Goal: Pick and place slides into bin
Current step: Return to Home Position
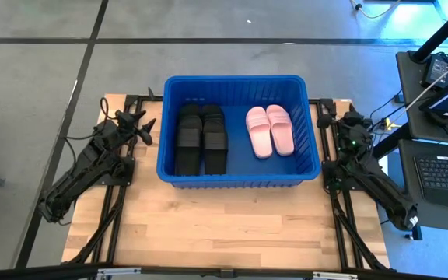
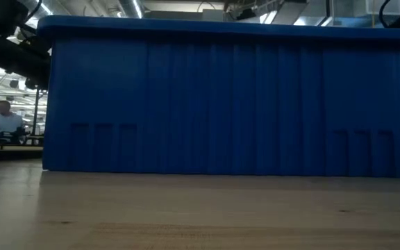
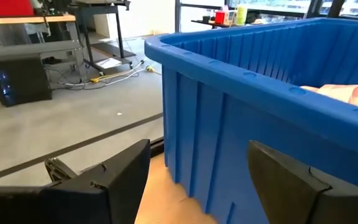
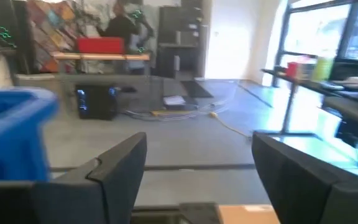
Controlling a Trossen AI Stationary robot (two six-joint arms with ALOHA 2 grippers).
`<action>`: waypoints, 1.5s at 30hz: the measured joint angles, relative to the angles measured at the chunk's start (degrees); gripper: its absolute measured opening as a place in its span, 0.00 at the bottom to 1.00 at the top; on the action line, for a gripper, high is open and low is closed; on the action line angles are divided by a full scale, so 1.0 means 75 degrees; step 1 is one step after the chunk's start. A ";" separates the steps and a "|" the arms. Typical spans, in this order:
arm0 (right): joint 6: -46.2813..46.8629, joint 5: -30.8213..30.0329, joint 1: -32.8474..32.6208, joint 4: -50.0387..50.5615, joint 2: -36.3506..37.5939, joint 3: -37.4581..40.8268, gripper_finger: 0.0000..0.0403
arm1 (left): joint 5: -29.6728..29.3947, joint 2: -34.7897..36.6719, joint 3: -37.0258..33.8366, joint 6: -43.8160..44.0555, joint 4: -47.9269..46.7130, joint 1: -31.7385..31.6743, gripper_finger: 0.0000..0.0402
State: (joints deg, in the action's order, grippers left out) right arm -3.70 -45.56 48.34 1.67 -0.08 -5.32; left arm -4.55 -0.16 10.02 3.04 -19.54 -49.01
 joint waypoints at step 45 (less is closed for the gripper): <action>0.0236 0.1346 0.1584 -0.0815 -0.0070 0.0659 0.72 | -0.0228 0.0000 -0.0812 -0.0281 0.1383 0.0000 0.65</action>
State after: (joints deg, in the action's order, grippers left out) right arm -1.93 -35.46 60.22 -4.45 -0.60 -0.38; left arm -6.26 -0.16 3.92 0.93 -9.17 -49.01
